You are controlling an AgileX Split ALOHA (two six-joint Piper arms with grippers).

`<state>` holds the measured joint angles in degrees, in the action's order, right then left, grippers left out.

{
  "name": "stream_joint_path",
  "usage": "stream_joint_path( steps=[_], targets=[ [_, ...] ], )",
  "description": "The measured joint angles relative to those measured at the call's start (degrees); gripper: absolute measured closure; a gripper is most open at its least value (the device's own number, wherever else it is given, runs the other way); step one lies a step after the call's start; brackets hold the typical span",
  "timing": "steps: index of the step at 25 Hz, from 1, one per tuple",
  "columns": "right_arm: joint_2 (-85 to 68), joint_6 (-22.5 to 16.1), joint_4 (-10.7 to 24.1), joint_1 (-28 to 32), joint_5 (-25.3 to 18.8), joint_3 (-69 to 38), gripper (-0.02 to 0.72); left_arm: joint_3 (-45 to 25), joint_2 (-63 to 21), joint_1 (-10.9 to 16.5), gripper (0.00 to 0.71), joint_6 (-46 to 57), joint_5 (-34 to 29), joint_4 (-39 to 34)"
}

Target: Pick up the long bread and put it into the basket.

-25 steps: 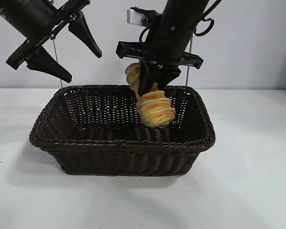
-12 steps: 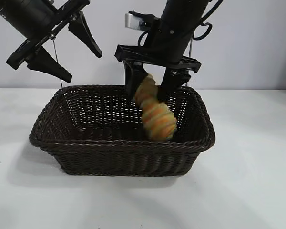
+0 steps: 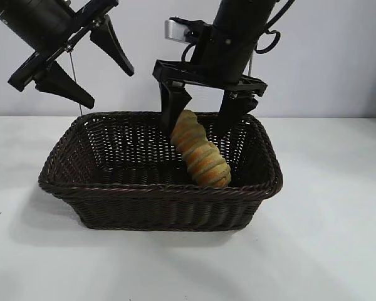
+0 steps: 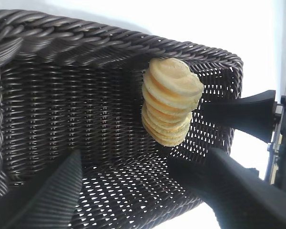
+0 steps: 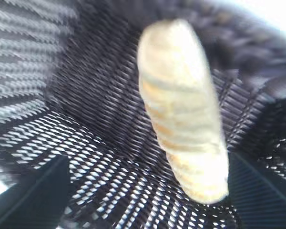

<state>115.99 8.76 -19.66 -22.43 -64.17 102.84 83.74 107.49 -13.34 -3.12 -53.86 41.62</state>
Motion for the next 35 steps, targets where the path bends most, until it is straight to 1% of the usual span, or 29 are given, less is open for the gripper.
stream_joint_path(
  steps=[7,12,15,35],
  targets=[
    [-2.5,0.9,-2.7,4.8,-2.2,0.0,0.060,0.0,0.0,0.0,0.187,0.0,0.0,0.0],
    [-2.6,3.1,-8.4,6.9,-3.4,0.0,0.060,0.0,0.0,0.0,0.187,0.0,0.0,0.0],
    [-2.6,3.1,-10.0,7.1,-3.4,0.0,0.060,0.0,0.0,0.0,0.187,0.0,0.0,0.0],
    [-2.6,3.2,-10.4,7.2,-3.4,0.0,0.060,0.0,0.0,0.0,0.187,0.0,0.1,0.0]
  ],
)
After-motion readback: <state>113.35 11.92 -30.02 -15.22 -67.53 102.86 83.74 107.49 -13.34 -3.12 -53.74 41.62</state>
